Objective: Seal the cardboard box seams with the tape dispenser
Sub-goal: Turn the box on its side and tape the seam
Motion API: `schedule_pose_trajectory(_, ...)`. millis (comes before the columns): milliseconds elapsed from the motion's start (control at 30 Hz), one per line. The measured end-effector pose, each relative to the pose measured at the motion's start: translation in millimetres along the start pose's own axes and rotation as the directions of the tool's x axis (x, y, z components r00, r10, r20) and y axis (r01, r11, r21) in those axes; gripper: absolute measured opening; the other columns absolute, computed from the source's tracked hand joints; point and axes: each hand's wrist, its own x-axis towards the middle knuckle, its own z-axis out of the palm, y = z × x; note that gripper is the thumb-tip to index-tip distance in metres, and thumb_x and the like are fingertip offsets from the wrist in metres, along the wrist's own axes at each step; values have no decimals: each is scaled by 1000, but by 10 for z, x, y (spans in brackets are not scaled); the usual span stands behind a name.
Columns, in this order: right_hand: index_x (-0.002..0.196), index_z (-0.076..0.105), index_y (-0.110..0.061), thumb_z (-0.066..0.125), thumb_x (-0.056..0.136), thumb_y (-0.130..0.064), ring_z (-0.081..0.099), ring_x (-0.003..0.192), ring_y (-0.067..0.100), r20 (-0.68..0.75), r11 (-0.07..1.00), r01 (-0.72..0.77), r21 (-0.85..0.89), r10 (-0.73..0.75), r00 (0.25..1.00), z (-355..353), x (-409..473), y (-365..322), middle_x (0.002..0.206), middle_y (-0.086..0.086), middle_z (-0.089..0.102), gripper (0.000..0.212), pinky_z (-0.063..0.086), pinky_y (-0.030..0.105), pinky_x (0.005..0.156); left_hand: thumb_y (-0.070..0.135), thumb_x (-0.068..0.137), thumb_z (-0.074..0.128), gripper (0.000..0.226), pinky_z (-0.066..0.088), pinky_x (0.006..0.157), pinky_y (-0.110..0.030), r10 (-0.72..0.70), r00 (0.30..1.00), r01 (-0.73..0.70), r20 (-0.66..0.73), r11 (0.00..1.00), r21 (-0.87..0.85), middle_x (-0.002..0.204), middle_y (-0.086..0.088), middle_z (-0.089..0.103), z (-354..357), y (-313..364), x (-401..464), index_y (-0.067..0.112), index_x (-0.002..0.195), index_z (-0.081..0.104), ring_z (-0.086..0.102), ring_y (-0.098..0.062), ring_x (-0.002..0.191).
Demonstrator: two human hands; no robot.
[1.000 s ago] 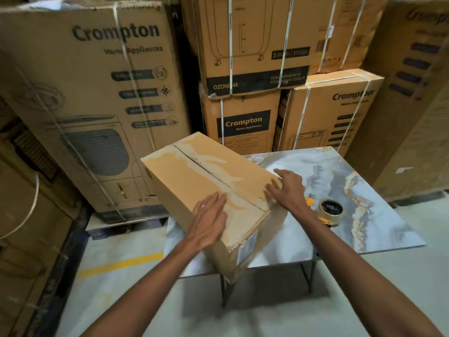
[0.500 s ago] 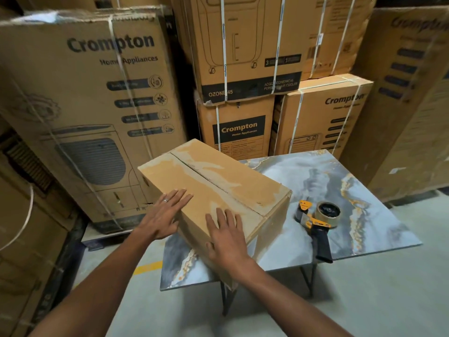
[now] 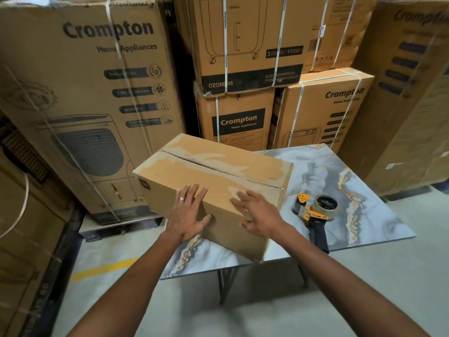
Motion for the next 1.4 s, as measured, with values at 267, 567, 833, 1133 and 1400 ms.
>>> schedule_pose_trajectory(267, 146, 50, -30, 78, 76, 2, 19, 151, 12, 108, 960, -7, 281, -25, 994, -140, -26, 730, 161, -8, 31, 83, 19, 28, 119, 62, 86, 44, 82, 1, 126, -51, -134, 987, 133, -89, 991, -25, 161, -14, 31, 35, 692, -217, 25, 158, 30, 25, -39, 147)
schedule_pose_trajectory(567, 147, 47, -24, 71, 84, 7, 17, 151, 12, 186, 966, 37, 257, -87, 979, -159, 57, 957, 162, -9, 28, 74, 6, 22, 116, 61, 78, 46, 84, 16, 124, -53, -273, 950, 275, -149, 961, -9, 155, -12, 42, 83, 1097, -397, 24, 154, 40, 39, -36, 137)
schedule_pose_trajectory(833, 144, 51, -35, 80, 73, -1, 21, 145, 2, 97, 953, 154, 262, -185, 978, -236, 172, 1074, 157, -13, 35, 84, 18, 29, 119, 64, 77, 54, 85, 29, 118, -55, -391, 906, 388, -164, 920, -47, 155, -11, 42, 101, 1291, -251, 25, 152, 42, 30, -35, 135)
schedule_pose_trajectory(1133, 119, 73, -23, 71, 72, -1, 59, 122, 7, -504, 841, 200, 502, 96, 859, -63, -337, 1272, 126, -8, 68, 53, 44, 23, 105, 63, 87, 9, 82, -1, 124, -53, -201, 979, 201, -17, 979, -25, 165, 0, 28, 16, 1500, 317, 29, 158, 31, 25, -32, 148)
schedule_pose_trajectory(1400, 115, 67, -14, 64, 78, -49, 65, 102, 34, -152, 510, -484, 711, 784, 602, 608, -681, 2178, 110, 15, 70, 51, 49, 34, 79, 76, 94, 6, 85, -4, 125, -51, -11, 981, 20, 192, 999, -48, 170, 0, -1, 121, 1705, 999, 26, 162, 6, -2, -25, 157)
